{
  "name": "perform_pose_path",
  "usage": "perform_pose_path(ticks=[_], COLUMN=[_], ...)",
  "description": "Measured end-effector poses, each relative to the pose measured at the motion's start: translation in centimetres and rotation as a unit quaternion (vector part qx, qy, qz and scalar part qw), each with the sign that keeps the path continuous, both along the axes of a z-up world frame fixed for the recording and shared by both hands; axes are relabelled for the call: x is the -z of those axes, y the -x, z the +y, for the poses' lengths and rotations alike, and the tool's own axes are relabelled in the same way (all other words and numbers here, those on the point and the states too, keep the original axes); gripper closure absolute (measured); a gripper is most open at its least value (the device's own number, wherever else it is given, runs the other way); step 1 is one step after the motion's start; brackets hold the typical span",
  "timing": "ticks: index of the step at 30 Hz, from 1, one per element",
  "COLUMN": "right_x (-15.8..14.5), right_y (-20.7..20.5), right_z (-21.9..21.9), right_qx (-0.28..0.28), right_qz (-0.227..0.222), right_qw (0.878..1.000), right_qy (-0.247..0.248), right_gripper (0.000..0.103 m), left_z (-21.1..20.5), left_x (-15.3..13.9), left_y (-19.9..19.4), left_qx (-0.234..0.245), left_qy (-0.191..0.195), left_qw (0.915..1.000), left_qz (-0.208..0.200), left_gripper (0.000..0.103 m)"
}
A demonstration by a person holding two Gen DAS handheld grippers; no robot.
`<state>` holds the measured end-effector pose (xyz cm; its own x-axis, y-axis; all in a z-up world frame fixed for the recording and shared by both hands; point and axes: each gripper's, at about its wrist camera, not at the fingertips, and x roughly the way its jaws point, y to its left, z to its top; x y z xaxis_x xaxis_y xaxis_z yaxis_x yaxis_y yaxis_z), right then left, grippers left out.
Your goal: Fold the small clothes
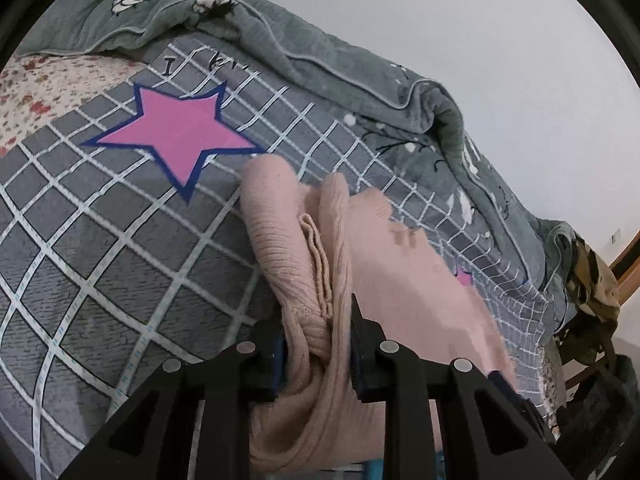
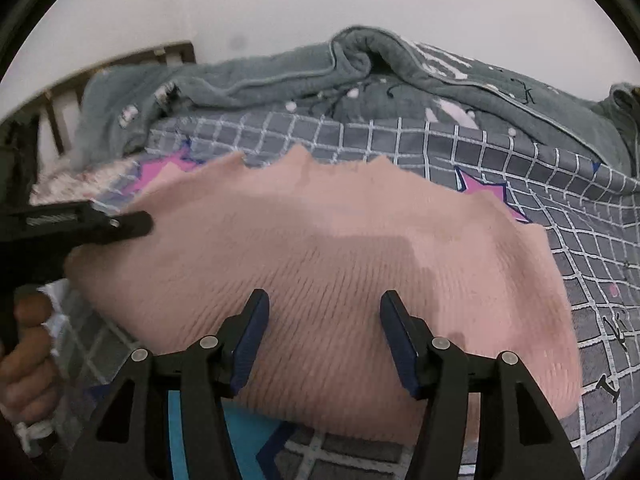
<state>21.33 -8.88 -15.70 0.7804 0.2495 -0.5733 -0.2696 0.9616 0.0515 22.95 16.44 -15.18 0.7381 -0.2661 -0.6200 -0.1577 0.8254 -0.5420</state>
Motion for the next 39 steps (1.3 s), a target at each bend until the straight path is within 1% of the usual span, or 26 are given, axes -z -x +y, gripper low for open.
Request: perform_pose_path(ticks=[2, 4, 8, 11, 14, 16, 18, 20, 22, 23, 24, 25, 26, 28, 30, 31, 32, 34, 36, 39], right_x=[-1.3, -2.3, -3.1, -3.0, -2.9, -2.9, -2.9, -2.7, -2.3, -2.2, -2.2, -2.1, -2.1, -2.2, -2.3, -2.4, -2.4, -2.4, -2.3, -1.8], right_y=[0.7, 1.0, 0.6, 0.4, 1.1, 1.7, 2.2, 2.3, 2.2, 2.0, 2.0, 1.9, 1.8, 1.8, 1.7, 1.5, 1.4, 1.1, 0.7, -0.2], right_z=[-2.1, -4.7, -10.8, -15.2, -18.4, -19.9, -21.3, -22.5, -23.2, -23.4, -23.5, -23.5, -23.4, -23.0, -22.5, -22.2, -21.9, -21.2, -20.3, -18.7], right_qx=[0.020, 0.043, 0.093, 0.118, 0.133, 0.139, 0.145, 0.149, 0.145, 0.142, 0.140, 0.138, 0.133, 0.120, 0.105, 0.098, 0.092, 0.073, 0.059, 0.032], right_qz=[-0.034, -0.050, -0.037, -0.018, -0.016, -0.020, -0.024, -0.021, -0.012, -0.008, -0.007, -0.006, -0.005, -0.002, 0.002, 0.003, 0.003, 0.010, 0.019, 0.040], right_qw=[0.999, 0.998, 0.993, 0.988, 0.984, 0.984, 0.983, 0.982, 0.982, 0.983, 0.983, 0.983, 0.984, 0.984, 0.983, 0.983, 0.983, 0.981, 0.979, 0.974], right_qy=[-0.006, -0.015, -0.059, -0.101, -0.115, -0.112, -0.108, -0.112, -0.120, -0.120, -0.119, -0.119, -0.122, -0.134, -0.148, -0.155, -0.160, -0.179, -0.196, -0.218], right_gripper=[0.046, 0.046, 0.046, 0.046, 0.046, 0.046, 0.046, 0.046, 0.046, 0.046, 0.046, 0.046, 0.046, 0.046, 0.046, 0.046, 0.046, 0.046, 0.046, 0.046], left_z=[-0.9, -2.7, -6.7, -10.5, -15.3, -19.3, -22.4, -25.9, -28.5, -29.2, -29.7, -30.0, -30.1, -29.9, -28.7, -27.4, -26.4, -23.8, -21.1, -17.3], left_x=[-1.3, -3.2, -6.1, -7.8, -8.8, -8.6, -7.7, -5.9, -3.9, -3.3, -2.7, -2.5, -2.6, -3.3, -4.4, -5.1, -5.5, -6.1, -6.2, -5.4], left_y=[-0.2, -0.5, -0.7, -0.9, -1.2, -1.3, -1.5, -1.7, -1.6, -1.6, -1.4, -1.0, -0.8, -0.2, 0.6, 1.2, 1.5, 1.8, 1.7, 1.3], left_qx=[0.001, 0.001, 0.014, 0.033, 0.059, 0.084, 0.108, 0.135, 0.160, 0.170, 0.189, 0.206, 0.218, 0.232, 0.230, 0.219, 0.212, 0.184, 0.157, 0.124], left_qy=[-0.007, -0.031, -0.061, -0.070, -0.080, -0.096, -0.107, -0.117, -0.125, -0.125, -0.115, -0.103, -0.098, -0.106, -0.113, -0.111, -0.112, -0.118, -0.123, -0.135], left_qw=[1.0000, 0.9995, 0.9980, 0.9970, 0.9950, 0.9918, 0.9884, 0.9838, 0.9786, 0.9767, 0.9745, 0.9723, 0.9704, 0.9668, 0.9667, 0.9690, 0.9701, 0.9747, 0.9788, 0.9824], left_qz=[0.002, 0.005, 0.000, -0.006, -0.009, -0.010, -0.004, 0.013, 0.032, 0.036, 0.038, 0.037, 0.032, 0.018, -0.003, -0.024, -0.035, -0.047, -0.047, -0.033], left_gripper=[0.080, 0.081, 0.081, 0.081, 0.081, 0.081, 0.081, 0.081, 0.079, 0.076, 0.076, 0.074, 0.069, 0.061, 0.041, 0.039, 0.039, 0.038, 0.038, 0.037])
